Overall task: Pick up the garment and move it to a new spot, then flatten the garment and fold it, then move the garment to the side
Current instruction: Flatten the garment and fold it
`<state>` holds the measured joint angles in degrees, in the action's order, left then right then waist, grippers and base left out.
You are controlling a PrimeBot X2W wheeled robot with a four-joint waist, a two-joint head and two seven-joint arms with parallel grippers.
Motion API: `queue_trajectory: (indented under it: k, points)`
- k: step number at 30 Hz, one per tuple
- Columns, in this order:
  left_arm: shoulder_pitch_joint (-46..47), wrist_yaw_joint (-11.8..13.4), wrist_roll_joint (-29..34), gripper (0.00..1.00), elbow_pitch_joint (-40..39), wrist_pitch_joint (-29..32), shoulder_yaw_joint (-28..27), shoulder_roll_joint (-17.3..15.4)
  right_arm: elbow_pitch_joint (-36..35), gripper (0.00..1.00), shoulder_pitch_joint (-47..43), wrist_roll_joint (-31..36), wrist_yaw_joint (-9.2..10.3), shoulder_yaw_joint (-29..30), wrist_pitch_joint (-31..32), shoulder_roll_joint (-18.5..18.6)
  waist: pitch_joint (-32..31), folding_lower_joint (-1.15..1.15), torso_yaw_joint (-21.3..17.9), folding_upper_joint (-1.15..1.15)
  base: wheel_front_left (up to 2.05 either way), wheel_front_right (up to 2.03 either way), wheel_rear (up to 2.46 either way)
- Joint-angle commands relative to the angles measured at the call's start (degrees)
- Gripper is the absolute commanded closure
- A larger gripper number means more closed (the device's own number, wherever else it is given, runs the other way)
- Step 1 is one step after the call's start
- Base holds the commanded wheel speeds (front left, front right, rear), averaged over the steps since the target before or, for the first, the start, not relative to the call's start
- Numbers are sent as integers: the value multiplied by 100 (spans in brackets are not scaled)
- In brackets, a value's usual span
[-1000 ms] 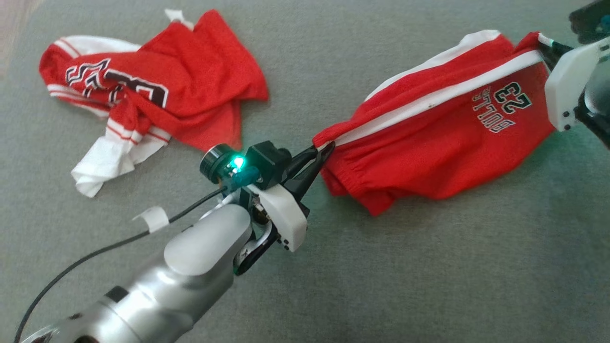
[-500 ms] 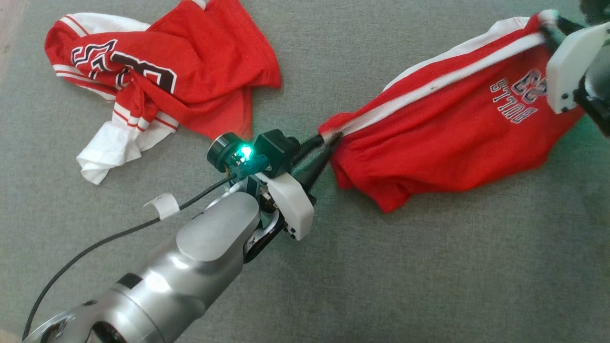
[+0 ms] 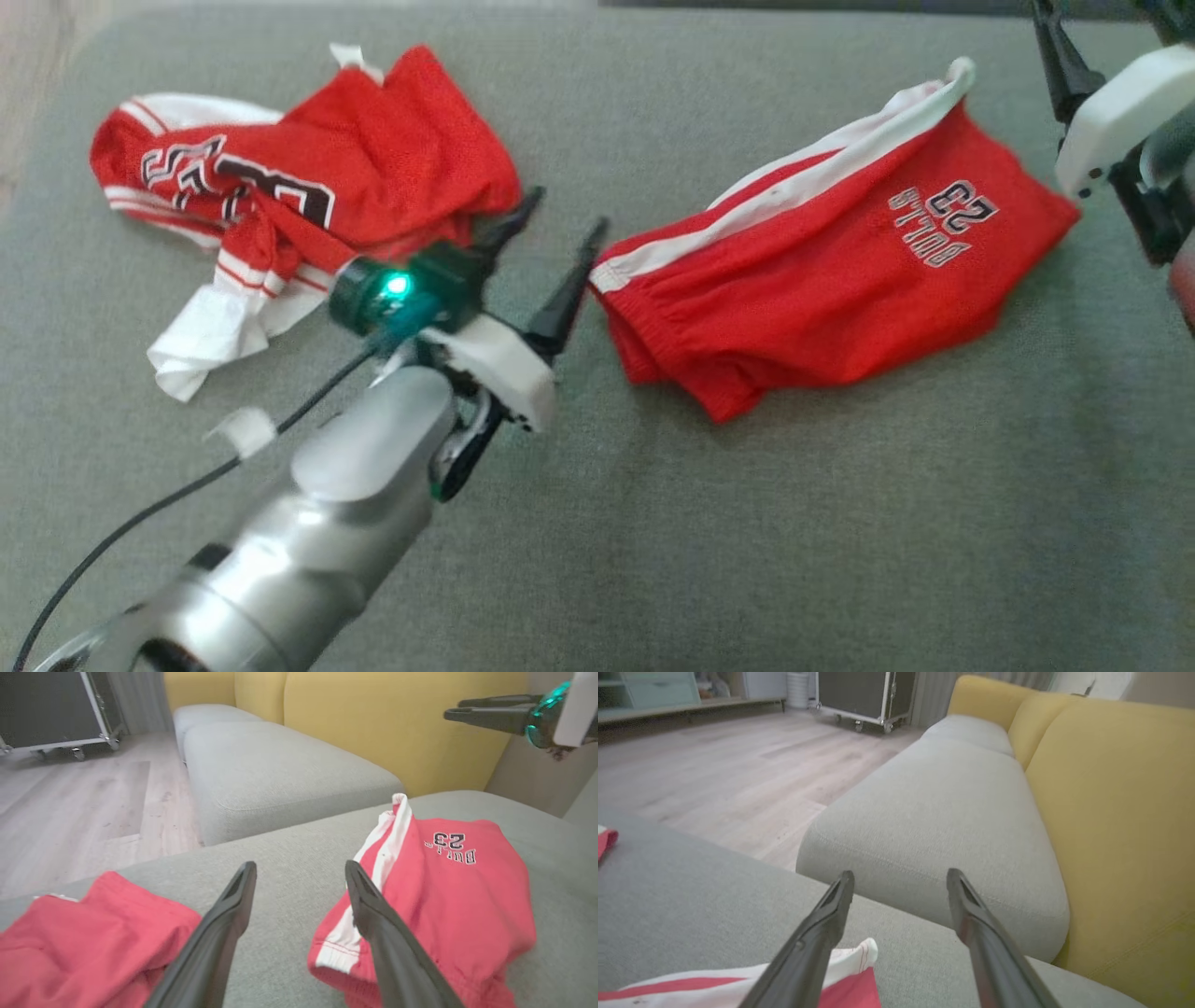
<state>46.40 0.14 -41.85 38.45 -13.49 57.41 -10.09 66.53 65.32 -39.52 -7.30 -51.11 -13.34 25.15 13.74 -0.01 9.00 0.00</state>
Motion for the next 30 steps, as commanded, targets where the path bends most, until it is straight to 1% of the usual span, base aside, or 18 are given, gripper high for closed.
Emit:
queue_trajectory:
  k: [1,3,5,9,12,13,18,20,24,27,30]
  points:
    - [27,98,-28,0,-194,-99,-302,-217,-81,0,-213,-44,-19,59,-110,-35,-284,1,-137,0,0,0,0]
    - [-159,197,-62,0,-344,-133,-515,-310,-167,0,-391,-98,-19,221,-152,-61,-444,1,-198,0,0,0,0]
    - [-357,301,-46,0,-545,-145,-735,-399,-477,0,-541,-143,-19,597,-160,-23,-579,1,-257,0,0,0,0]
    - [-840,534,170,0,-1140,-149,-1356,-554,-1243,0,-1180,208,-19,1488,-163,45,-828,1,-384,0,0,0,0]
    - [-1317,660,405,0,-1573,-150,-1872,-603,-1852,0,-1879,571,-19,2239,-164,-158,-1020,1,-512,0,0,0,0]
    - [-1317,660,405,0,-1573,-150,-1872,-603,-1852,0,-1879,571,-19,2239,-164,-158,-1020,1,-512,0,0,0,0]
    - [-2197,746,906,0,-2258,-150,-2790,-487,-2847,0,-3082,1428,-19,3284,-165,-667,-1240,1,-747,0,0,0,0]
    - [-2599,716,1074,0,-2443,-150,-3107,-365,-3167,0,-3545,1745,-19,3662,-165,-948,-1301,1,-831,0,0,0,0]
    - [-3279,504,1285,0,-2550,-151,-3585,-88,-3798,0,-4414,2288,-19,4239,-165,-1544,-1375,1,-961,0,0,0,0]
    - [-3666,323,1399,0,-2561,-151,-3931,184,-4257,0,-5036,2653,-19,4451,-165,-1952,-1387,1,-1009,0,0,0,0]
    - [-3948,144,1540,0,-2539,-151,-4260,404,-4538,0,-5519,2795,-19,4581,-165,-2153,-1381,1,-1026,0,0,0,0]
